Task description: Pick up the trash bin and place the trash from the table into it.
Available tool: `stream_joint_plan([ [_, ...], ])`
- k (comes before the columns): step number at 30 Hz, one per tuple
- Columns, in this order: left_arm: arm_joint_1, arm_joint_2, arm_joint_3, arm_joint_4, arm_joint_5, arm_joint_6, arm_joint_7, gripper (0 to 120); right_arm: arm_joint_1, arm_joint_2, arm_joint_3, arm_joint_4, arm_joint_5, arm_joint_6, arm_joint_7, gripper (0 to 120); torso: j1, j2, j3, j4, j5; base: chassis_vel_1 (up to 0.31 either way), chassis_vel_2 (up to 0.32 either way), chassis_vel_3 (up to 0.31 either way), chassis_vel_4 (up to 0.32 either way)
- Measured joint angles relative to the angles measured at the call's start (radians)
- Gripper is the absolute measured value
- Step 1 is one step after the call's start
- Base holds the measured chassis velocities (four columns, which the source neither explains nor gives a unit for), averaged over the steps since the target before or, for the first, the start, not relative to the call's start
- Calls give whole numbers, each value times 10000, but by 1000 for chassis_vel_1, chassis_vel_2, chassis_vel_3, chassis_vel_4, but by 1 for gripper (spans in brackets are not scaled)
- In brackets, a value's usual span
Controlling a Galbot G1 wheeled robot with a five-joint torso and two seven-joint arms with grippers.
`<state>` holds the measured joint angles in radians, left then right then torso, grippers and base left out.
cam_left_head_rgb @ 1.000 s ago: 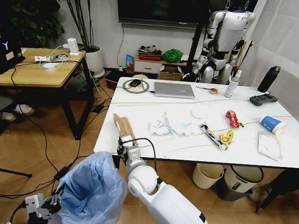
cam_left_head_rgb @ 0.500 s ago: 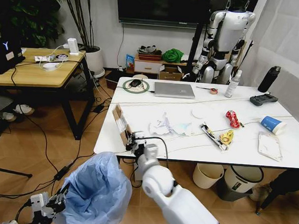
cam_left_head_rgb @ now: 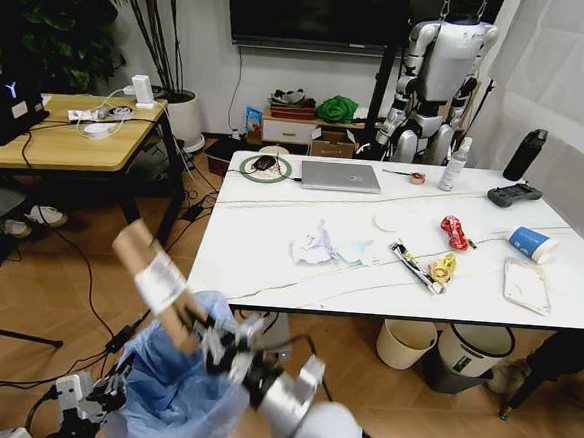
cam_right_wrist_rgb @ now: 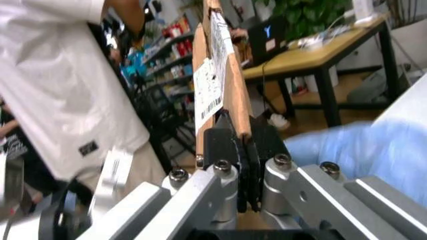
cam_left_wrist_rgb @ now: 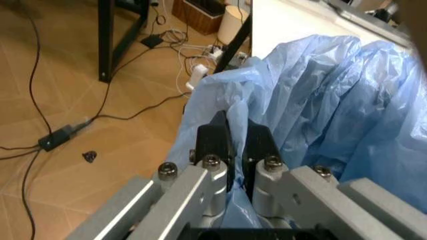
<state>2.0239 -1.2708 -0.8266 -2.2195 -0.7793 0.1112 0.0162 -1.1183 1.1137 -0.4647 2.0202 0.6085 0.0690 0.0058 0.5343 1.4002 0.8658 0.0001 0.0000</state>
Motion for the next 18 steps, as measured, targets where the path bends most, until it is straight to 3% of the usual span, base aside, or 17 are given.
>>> stream_joint_plan([
  [4, 3, -115, -3, -158, -2, 35, -20, 0, -444, -4, -63, -3, -308, 11, -41, 1, 0, 0, 0, 0, 0, 0, 0, 0, 0],
  [9, -8, -206, 73, -226, -4, 74, -45, 0, -894, 126, 181, -95, -802, -16, -25, 17, 0, 0, 0, 1, 1, 0, 0, 0, 0],
  [18, -104, -169, 268, -120, -70, 160, -88, 0, -1514, 74, 1651, 406, -1064, -5, 25, 52, 1, 0, 2, 0, 1, 0, 0, 0, 0],
])
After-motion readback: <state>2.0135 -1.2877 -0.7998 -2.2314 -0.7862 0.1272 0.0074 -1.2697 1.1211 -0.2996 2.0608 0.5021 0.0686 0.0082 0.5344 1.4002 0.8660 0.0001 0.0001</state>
